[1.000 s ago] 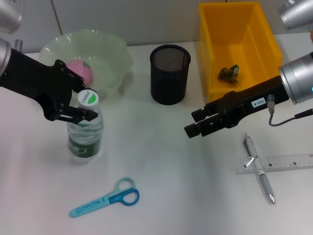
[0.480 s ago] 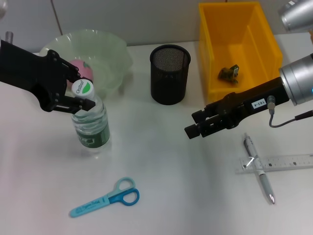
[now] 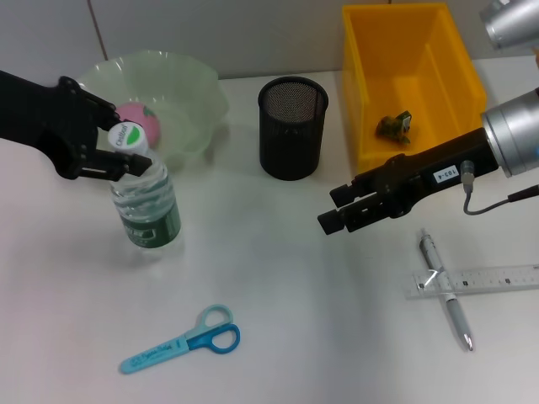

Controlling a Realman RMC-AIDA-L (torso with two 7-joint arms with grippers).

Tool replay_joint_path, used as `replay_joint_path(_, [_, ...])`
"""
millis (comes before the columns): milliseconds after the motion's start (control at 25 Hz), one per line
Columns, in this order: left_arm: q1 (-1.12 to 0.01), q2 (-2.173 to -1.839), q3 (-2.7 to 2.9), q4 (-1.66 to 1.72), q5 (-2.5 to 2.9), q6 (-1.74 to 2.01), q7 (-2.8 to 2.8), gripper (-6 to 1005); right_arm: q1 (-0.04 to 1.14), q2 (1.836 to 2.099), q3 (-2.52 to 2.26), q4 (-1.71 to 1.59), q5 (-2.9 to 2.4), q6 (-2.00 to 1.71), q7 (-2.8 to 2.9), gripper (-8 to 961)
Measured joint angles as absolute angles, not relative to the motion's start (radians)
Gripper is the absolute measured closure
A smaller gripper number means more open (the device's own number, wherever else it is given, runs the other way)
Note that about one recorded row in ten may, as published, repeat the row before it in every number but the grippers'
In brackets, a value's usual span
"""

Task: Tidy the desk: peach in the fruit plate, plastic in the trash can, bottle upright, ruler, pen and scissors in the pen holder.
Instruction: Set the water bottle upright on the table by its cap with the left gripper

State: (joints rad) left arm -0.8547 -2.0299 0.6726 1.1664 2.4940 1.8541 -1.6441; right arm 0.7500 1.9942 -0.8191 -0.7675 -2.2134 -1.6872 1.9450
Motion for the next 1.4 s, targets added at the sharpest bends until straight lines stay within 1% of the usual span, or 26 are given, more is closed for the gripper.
replay_joint_path(240, [-0.848, -2.018, 0.625, 1.164, 2.493, 1.848, -1.694, 463, 0.752, 1.997, -0.821, -0.786, -2.216, -1.696, 1.939, 230])
replay_joint_path(920, [-0.796, -2.005, 0.610, 1.172, 2.464, 1.775, -1.771, 450, 0.741, 1.997, -0.811, -0.818, -2.218, -1.736, 1.936, 230])
replay_joint_path(1240, [-0.782, -1.987, 0.602, 1.173, 2.463, 1.752, -1.819, 444, 0.738, 1.996, -0.810, -0.838, -2.216, -1.740, 1.936, 230])
replay_joint_path(1400, [-0.778, -1.985, 0.592, 1.173, 2.461, 1.742, -1.837, 441, 0.738, 1.995, -0.810, -0.845, -2.216, -1.740, 1.935, 230])
